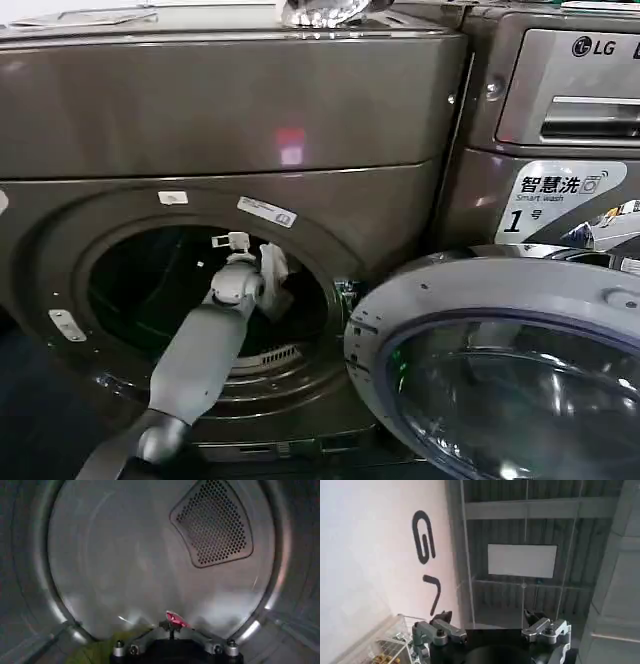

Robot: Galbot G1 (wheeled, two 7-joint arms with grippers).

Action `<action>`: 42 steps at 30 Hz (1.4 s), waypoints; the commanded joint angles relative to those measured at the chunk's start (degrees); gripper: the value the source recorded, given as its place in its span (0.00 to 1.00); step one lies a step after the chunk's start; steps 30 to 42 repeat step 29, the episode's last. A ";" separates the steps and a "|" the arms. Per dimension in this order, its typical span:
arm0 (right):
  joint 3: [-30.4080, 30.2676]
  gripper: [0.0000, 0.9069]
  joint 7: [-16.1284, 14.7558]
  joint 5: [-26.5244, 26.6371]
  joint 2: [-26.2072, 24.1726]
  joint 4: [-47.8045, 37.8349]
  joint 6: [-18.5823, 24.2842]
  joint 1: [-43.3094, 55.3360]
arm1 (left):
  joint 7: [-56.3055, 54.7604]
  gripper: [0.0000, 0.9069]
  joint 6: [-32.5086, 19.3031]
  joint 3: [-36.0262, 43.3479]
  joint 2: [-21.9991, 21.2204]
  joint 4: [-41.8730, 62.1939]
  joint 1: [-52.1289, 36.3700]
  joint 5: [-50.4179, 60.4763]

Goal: Grasp the clothes from the dryer.

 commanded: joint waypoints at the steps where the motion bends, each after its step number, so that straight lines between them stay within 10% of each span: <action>1: 0.19 1.00 -0.05 -0.22 0.02 0.07 -0.21 -0.06 | -1.17 0.00 -0.15 -0.23 0.22 -0.71 0.29 -0.67; 42: 0.15 1.00 0.35 -0.41 0.19 0.15 -0.10 0.19 | -0.40 0.00 -0.16 -0.02 0.61 -0.55 0.19 -0.24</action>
